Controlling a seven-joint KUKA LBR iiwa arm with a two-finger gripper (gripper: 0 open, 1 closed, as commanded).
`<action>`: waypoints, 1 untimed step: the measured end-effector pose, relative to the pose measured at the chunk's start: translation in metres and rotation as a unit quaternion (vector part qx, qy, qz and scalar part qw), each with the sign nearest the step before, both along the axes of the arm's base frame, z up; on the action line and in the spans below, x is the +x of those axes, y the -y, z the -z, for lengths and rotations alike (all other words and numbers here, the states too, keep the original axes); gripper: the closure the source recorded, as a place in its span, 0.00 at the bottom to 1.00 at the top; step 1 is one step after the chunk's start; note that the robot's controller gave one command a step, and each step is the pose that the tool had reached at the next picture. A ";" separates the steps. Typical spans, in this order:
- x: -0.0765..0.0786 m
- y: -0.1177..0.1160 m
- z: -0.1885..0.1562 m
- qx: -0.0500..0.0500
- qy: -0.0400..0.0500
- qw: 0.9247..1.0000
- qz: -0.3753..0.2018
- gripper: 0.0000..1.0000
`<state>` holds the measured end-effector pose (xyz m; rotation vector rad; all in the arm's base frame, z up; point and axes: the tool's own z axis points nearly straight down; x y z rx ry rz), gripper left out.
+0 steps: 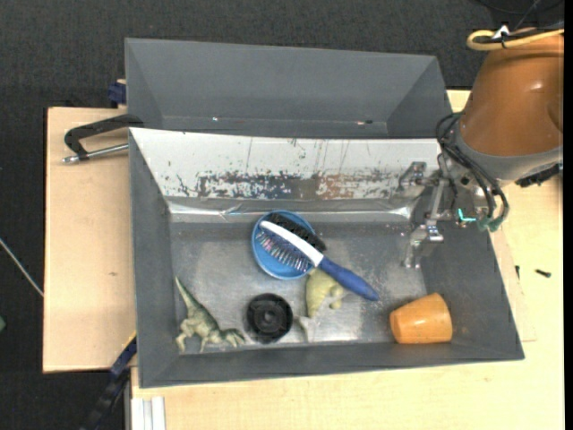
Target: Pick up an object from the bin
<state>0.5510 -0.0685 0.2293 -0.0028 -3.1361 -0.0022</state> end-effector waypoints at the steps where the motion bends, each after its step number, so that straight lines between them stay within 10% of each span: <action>1: 0.018 -0.033 0.128 0.001 0.001 0.986 -0.168 0.00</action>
Offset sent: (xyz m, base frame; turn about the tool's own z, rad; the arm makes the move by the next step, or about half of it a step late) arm 0.0184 0.0313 -0.1260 -0.3369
